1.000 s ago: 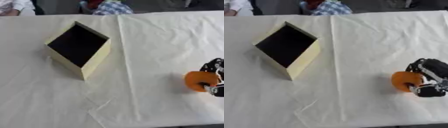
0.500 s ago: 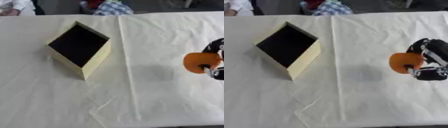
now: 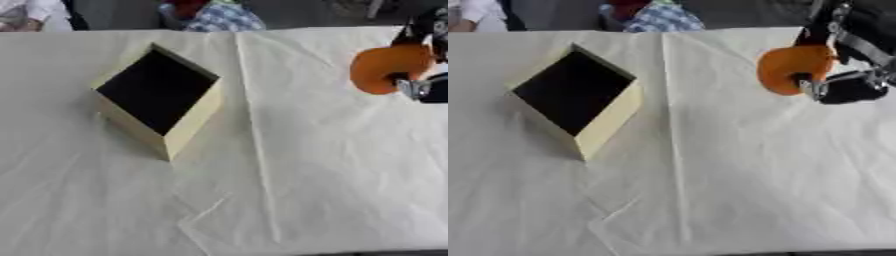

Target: Pick up objects on the table and place them in the box.

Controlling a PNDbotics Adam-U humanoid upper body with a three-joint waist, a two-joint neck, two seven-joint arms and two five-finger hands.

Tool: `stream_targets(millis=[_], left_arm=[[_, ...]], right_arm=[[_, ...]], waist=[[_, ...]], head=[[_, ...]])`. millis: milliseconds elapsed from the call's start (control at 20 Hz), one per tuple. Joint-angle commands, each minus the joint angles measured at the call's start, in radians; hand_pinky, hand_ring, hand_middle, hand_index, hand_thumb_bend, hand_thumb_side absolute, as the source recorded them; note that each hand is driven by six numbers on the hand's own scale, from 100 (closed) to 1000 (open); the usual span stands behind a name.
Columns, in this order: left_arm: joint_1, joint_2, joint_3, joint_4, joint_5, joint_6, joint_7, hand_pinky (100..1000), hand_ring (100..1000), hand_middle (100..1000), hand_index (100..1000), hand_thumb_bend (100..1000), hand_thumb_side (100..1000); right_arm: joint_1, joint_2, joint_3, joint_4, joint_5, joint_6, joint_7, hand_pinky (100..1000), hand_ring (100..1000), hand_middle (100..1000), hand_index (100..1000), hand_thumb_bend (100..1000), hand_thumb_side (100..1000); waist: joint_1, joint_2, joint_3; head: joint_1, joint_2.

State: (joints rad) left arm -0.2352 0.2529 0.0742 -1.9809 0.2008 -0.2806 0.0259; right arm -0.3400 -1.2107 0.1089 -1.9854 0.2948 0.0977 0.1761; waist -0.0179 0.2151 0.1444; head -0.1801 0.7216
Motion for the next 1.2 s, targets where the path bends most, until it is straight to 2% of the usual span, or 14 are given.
stream_targets(millis=[50,200,400,700,900,1200], left_arm=[[-0.019,0.014,-0.005,-0.019,0.010,0.000,-0.008,706,774,787,728,100,772],[-0.028,0.013,-0.009,-0.019,0.017,0.000,-0.013,706,774,787,728,100,775],[-0.043,0.011,-0.014,-0.019,0.028,-0.001,-0.018,706,774,788,728,100,770],[-0.064,0.008,-0.022,-0.019,0.042,-0.003,-0.028,706,773,788,728,100,769],[-0.088,0.006,-0.031,-0.019,0.058,-0.008,-0.037,708,774,787,729,100,763],[-0.153,0.005,-0.051,-0.019,0.103,-0.042,-0.053,710,774,785,732,100,750]], right_arm=[[-0.100,-0.006,0.021,-0.015,-0.019,0.003,0.050,318,543,484,618,100,100],[-0.218,0.041,0.059,-0.015,-0.013,0.020,0.101,316,543,482,618,100,100],[-0.370,0.135,0.106,-0.015,0.021,0.052,0.169,294,537,478,619,100,100],[-0.516,0.266,0.153,0.016,0.062,0.098,0.234,270,530,472,616,100,100],[-0.600,0.351,0.185,0.092,0.113,0.074,0.246,275,531,472,615,100,100],[-0.699,0.487,0.231,0.267,0.226,0.013,0.219,265,528,470,613,100,100]], waist=[[-0.004,-0.011,0.008],[-0.008,-0.009,0.019],[-0.010,-0.004,0.033],[-0.013,0.009,0.054],[-0.014,0.020,0.067],[-0.008,0.044,0.105]], head=[[-0.024,-0.015],[-0.042,-0.020],[-0.066,-0.028],[-0.101,-0.038],[-0.118,-0.045],[-0.156,-0.061]])
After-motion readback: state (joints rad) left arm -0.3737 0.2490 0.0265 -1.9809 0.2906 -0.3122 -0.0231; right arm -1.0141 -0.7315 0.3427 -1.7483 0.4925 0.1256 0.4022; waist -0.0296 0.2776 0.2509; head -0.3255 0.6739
